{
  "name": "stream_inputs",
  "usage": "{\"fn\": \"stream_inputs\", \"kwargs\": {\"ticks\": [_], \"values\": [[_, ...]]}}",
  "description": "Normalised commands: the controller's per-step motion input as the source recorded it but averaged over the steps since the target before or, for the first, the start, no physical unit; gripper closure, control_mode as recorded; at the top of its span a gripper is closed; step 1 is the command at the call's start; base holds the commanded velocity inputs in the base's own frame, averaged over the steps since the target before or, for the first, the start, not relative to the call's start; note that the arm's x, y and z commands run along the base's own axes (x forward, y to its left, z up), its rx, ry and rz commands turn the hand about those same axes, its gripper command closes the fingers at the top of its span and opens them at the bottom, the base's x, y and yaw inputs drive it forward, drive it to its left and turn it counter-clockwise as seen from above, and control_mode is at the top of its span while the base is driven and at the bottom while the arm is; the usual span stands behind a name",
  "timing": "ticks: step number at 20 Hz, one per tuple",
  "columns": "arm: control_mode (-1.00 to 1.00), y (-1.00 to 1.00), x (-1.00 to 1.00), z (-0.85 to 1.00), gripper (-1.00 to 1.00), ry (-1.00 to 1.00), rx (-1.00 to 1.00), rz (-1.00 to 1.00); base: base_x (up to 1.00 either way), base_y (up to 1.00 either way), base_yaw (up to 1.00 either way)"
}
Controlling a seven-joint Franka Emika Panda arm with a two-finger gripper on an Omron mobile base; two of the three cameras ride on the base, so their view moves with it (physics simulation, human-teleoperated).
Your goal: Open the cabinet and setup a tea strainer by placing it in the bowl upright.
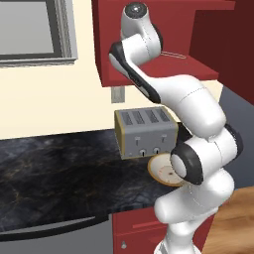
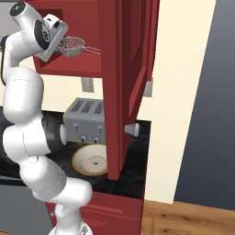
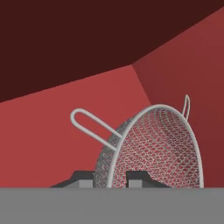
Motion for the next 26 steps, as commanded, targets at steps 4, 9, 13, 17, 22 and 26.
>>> {"fn": "stream_inputs", "kwargs": {"ticks": [4,9,13,17,22,26], "values": [[-1.0,0.0,-0.94,0.04,1.0,-0.03,-0.07,-0.04,0.0,0.0,0.0],[-1.0,0.0,-1.0,0.05,1.0,0.0,-0.01,-0.09,0.0,0.0,0.0],[-1.0,0.0,-1.0,0.01,1.0,0.0,0.0,-0.15,0.0,0.0,0.0],[-1.0,0.0,-1.0,-0.01,1.0,0.0,0.0,-0.14,0.0,0.0,0.0],[-1.0,-0.15,-1.0,-0.17,1.0,0.0,0.0,-0.04,0.0,0.0,0.0],[-1.0,-0.27,-1.0,-0.36,1.0,0.0,0.03,0.0,0.0,0.0,0.0]]}}
